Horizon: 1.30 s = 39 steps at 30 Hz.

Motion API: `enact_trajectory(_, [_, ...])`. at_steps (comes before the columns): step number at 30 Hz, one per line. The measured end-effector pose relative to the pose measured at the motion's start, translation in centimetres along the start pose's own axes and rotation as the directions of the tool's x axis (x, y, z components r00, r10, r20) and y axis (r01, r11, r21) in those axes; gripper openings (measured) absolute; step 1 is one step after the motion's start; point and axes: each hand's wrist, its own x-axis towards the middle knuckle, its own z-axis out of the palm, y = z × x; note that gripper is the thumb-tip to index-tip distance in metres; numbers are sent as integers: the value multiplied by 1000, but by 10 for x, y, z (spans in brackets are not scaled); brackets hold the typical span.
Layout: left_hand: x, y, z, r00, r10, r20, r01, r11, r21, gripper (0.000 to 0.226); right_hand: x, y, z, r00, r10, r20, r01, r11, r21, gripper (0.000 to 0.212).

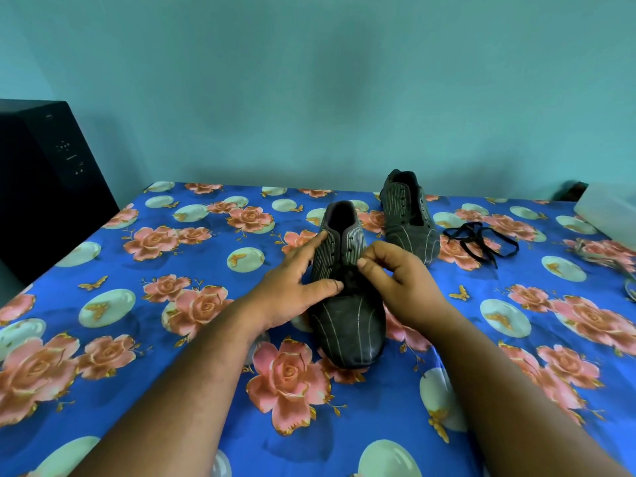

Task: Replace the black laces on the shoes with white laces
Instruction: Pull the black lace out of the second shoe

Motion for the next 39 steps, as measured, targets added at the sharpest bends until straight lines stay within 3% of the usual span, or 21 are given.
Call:
enact_trajectory(4, [-1, 0, -1, 1000, -15, 9, 15, 1000, 18, 98, -1, -1, -13, 989, 139, -46, -128, 974, 188, 23])
enact_trajectory(10, [-4, 8, -4, 997, 66, -50, -64, 997, 47, 97, 2, 2, -13, 943, 264, -205, -214, 947, 240, 20])
enact_trajectory(15, [-9, 19, -5, 960, 173, -220, -141, 978, 151, 72, 4, 10, -16, 907, 270, -323, -253, 963, 94, 15])
enact_trajectory(18, [-10, 20, -4, 931, 239, -277, -194, 964, 181, 33, 3, 17, -20, 901, 207, -381, -286, 945, -161, 10])
enact_trajectory(20, [-10, 23, -4, 917, 281, -282, -238, 955, 179, 11, 2, 20, -18, 913, 187, -362, -306, 900, -309, 16])
enact_trajectory(22, [-9, 24, -3, 896, 346, -278, -293, 932, 215, 17, 3, 22, -14, 925, 113, -362, -263, 879, -397, 26])
enact_trajectory(26, [-7, 23, -1, 890, 376, -259, -311, 915, 257, 13, 3, 10, -2, 956, -85, -279, 3, 960, -280, 26])
enact_trajectory(29, [-7, 23, 1, 894, 368, -257, -293, 912, 288, 12, 2, 6, 8, 984, -148, -98, 106, 932, -345, 42])
enact_trajectory(33, [-7, 23, 4, 912, 354, -209, -288, 913, 290, 13, 2, 7, 11, 997, -69, -19, 52, 888, -457, 52])
enact_trajectory(39, [-6, 19, 2, 922, 322, -217, -233, 906, 352, 19, 0, 3, 12, 999, -26, -20, 15, 905, -425, 54])
